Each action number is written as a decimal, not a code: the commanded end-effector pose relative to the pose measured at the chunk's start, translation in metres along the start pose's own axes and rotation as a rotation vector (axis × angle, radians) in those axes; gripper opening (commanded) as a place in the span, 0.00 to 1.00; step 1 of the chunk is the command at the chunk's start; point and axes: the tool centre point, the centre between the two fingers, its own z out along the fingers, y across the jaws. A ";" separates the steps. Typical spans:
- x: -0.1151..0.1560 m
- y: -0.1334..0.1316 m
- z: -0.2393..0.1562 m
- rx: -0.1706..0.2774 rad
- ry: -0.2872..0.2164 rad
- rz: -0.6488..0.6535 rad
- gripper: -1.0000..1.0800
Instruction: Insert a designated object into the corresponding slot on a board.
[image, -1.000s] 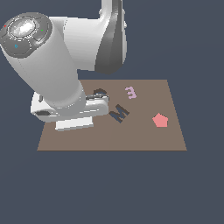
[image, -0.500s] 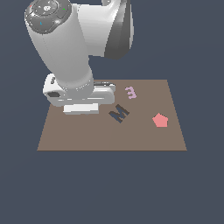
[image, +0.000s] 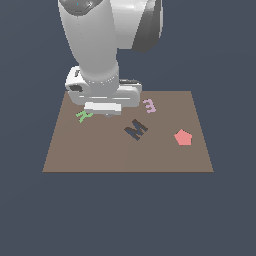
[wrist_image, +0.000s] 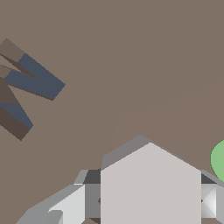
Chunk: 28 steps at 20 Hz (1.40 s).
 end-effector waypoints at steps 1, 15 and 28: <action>-0.009 -0.005 -0.001 0.000 0.001 0.021 0.00; -0.021 -0.014 -0.001 0.000 0.000 0.048 0.00; -0.020 -0.014 0.009 0.000 0.001 0.048 0.96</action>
